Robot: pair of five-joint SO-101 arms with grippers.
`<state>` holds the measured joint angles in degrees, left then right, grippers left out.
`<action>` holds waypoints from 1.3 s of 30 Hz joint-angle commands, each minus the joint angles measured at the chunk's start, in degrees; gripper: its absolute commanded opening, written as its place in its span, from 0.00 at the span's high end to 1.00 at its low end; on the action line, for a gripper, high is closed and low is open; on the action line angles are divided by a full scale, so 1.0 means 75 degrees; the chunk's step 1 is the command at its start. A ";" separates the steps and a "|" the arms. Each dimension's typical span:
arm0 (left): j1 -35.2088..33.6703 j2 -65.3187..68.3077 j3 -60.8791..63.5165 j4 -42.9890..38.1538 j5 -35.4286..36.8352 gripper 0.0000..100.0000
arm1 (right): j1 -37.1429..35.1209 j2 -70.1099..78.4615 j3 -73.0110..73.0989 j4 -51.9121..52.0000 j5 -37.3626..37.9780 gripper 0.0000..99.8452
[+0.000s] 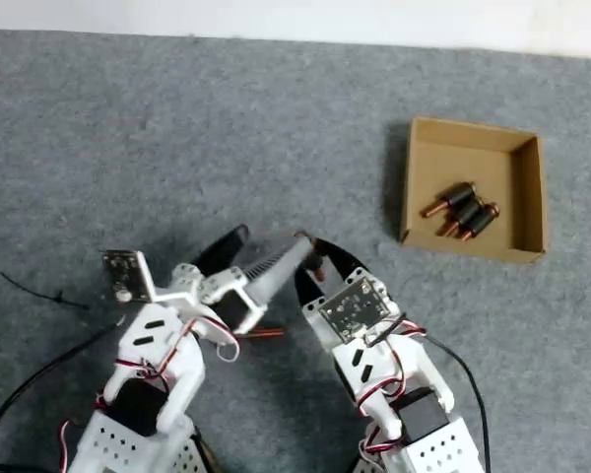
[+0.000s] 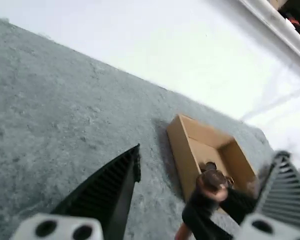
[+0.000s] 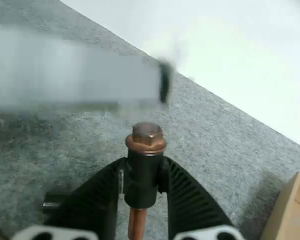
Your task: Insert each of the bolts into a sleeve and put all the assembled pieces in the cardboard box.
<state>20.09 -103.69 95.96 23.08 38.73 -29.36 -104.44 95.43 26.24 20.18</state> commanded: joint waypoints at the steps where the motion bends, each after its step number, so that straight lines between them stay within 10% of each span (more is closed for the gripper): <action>1: -0.0240 -0.0147 -0.0158 -0.0211 0.0070 0.63 | 0.0088 -0.0123 0.0100 -0.0287 0.0047 1.00; 7: -0.0264 -0.0147 -0.0158 -0.0211 0.0035 0.65 | 0.0393 -0.0123 0.0275 -0.0463 0.0035 1.00; 14: -0.0275 -0.0147 -0.0158 -0.0352 -0.0469 1.00 | 0.1319 -0.0111 0.0287 -0.0955 -0.1559 1.00; 39: -0.0885 -0.0123 0.0053 -0.0633 -0.1102 0.99 | 0.2807 -0.0041 -0.0041 -0.0967 -0.1946 1.00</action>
<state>13.93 -103.69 95.96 19.56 30.55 -10.11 -104.44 95.60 21.05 6.29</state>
